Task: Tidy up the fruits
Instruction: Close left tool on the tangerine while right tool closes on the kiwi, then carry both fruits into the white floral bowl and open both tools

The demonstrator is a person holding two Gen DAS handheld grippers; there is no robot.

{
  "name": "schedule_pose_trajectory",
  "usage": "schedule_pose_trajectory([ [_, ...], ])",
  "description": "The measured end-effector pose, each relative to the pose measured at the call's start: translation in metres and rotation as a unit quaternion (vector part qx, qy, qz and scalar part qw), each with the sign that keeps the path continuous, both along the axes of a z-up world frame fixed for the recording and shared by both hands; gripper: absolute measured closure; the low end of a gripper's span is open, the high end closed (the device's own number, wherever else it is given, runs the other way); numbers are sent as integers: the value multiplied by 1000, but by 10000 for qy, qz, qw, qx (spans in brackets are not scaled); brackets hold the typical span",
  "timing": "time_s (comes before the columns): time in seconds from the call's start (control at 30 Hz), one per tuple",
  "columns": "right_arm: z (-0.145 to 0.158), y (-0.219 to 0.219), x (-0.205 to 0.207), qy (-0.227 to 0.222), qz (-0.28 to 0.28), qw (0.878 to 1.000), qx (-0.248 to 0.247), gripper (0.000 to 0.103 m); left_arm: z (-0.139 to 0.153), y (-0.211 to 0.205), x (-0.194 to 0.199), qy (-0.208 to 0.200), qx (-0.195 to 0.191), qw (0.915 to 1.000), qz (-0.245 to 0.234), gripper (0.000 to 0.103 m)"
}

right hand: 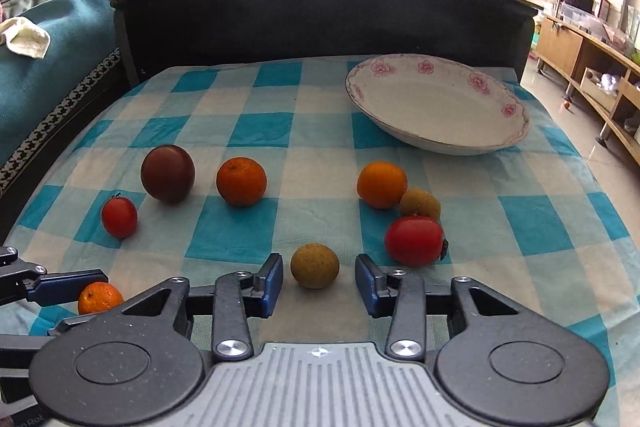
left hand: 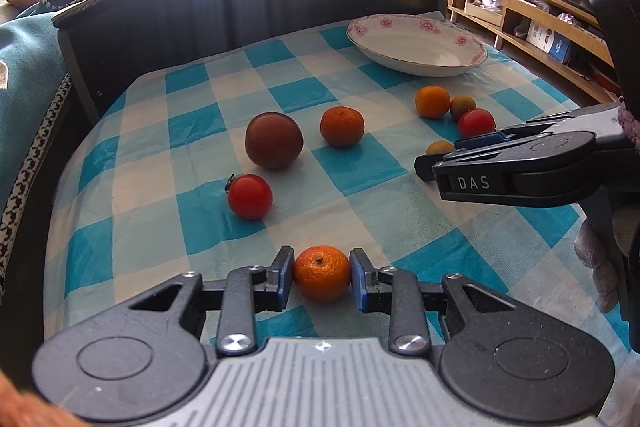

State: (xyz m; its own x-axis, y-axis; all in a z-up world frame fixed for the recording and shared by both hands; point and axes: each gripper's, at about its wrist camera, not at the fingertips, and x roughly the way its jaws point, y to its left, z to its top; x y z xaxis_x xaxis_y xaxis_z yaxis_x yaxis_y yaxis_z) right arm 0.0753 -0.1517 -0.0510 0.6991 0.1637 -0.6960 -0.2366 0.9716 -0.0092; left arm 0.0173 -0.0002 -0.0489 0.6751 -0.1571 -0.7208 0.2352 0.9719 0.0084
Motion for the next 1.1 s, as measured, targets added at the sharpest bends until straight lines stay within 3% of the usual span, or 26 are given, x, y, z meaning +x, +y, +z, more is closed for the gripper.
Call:
schedule_pose_trajectory([
  [0.17, 1, 2, 1, 19, 47, 10000, -82, 81, 0, -1, -1, -16, 71, 10000, 16, 61],
  [0.53, 5, -1, -4, 108, 62, 9999, -78, 82, 6, -7, 1, 196, 54, 9997, -126, 65],
  [1.1, 43, -40, 6, 61, -441, 9988, 215, 83, 53, -54, 54, -425, -174, 9965, -693, 65],
])
